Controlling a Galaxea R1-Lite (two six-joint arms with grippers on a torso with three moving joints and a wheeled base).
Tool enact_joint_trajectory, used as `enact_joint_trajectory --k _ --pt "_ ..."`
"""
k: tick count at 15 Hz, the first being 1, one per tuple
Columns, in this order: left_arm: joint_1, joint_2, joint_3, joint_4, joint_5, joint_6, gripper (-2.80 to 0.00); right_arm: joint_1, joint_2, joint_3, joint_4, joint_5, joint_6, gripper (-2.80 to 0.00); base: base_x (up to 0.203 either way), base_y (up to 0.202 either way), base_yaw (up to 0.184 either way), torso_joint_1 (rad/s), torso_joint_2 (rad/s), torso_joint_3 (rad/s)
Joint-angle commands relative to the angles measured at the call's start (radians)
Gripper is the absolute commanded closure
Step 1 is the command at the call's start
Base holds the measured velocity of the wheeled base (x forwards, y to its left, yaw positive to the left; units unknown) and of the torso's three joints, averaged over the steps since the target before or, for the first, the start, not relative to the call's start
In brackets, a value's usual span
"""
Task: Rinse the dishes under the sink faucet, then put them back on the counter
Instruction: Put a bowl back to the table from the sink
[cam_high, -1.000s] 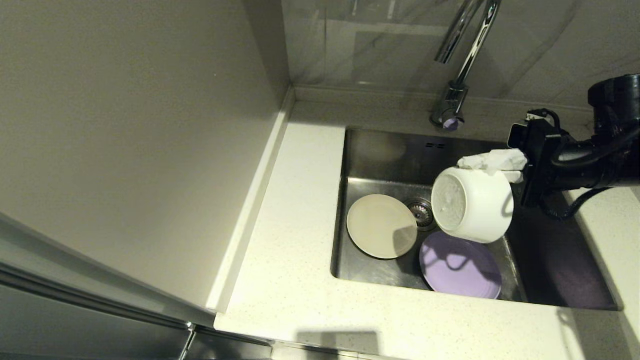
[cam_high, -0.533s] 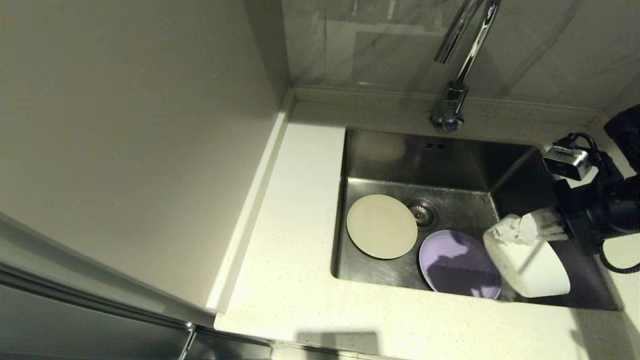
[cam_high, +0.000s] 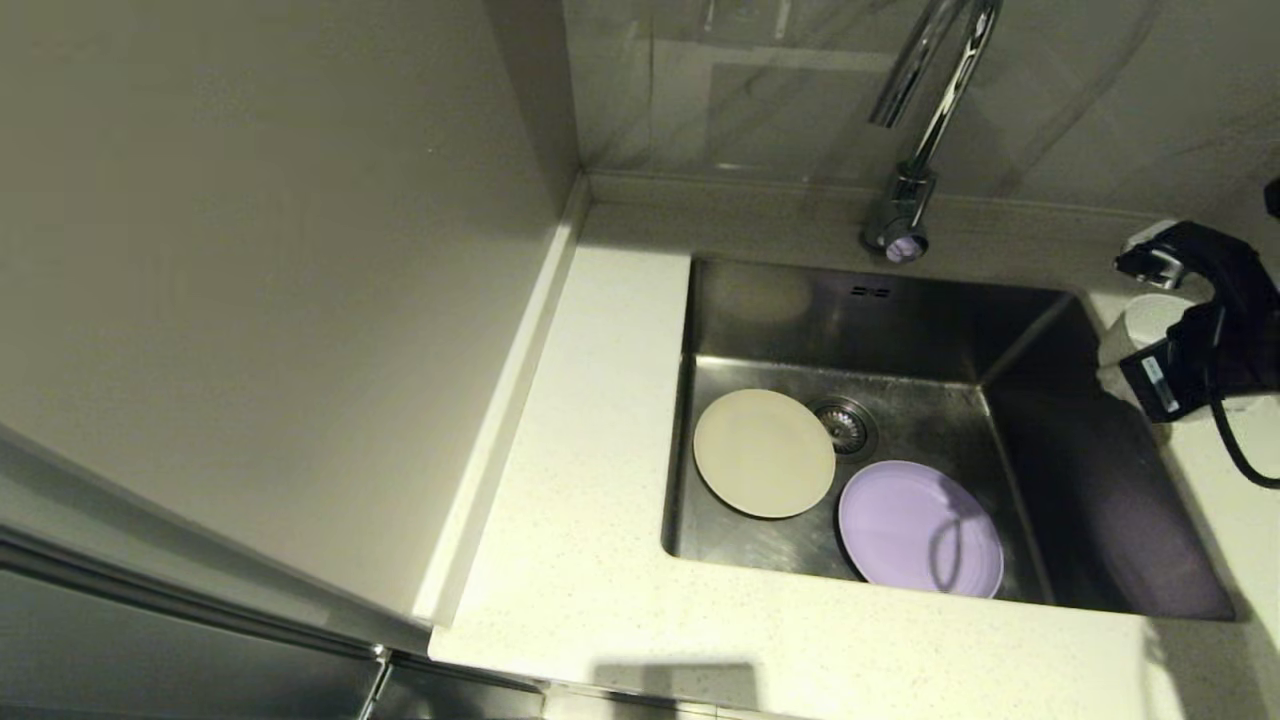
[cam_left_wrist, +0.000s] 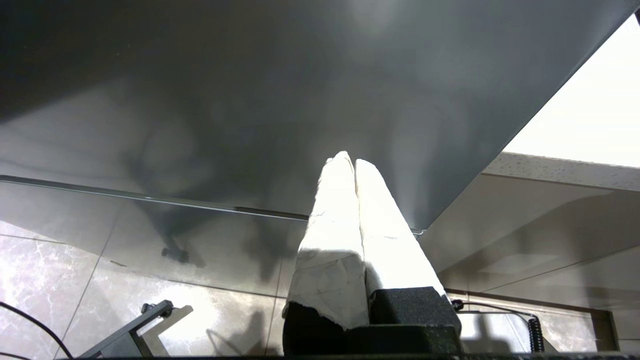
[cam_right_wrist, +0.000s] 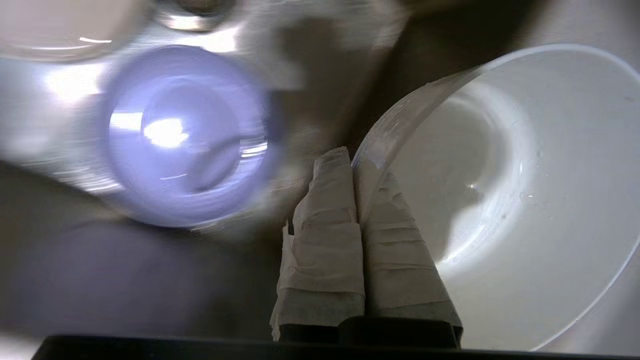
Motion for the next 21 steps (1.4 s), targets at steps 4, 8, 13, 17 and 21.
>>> enact_joint_trajectory --k 4,8,13,17,21 --pt "0.0 -0.003 0.0 0.0 0.0 -0.001 0.0 -0.064 0.148 -0.052 -0.093 -0.067 -0.099 0.0 0.0 0.0 0.0 0.0 0.0 0.0" --pt "0.0 -0.003 0.0 0.0 0.0 -0.001 0.0 -0.108 0.26 -0.18 -0.124 -0.129 -0.115 0.0 0.0 0.0 0.0 0.0 0.0 0.0" --pt "0.0 -0.003 0.0 0.0 0.0 -0.001 0.0 -0.163 0.369 -0.327 -0.127 -0.164 -0.129 0.0 0.0 0.0 0.0 0.0 0.0 0.0" --pt "0.0 -0.004 0.0 0.0 0.0 0.0 0.0 -0.193 0.404 -0.37 -0.13 -0.165 -0.145 0.0 0.0 0.0 0.0 0.0 0.0 0.0" --pt "0.0 -0.003 0.0 0.0 0.0 -0.001 0.0 -0.198 0.408 -0.372 -0.153 -0.165 -0.144 -2.8 0.0 0.0 0.0 0.0 0.0 0.0"
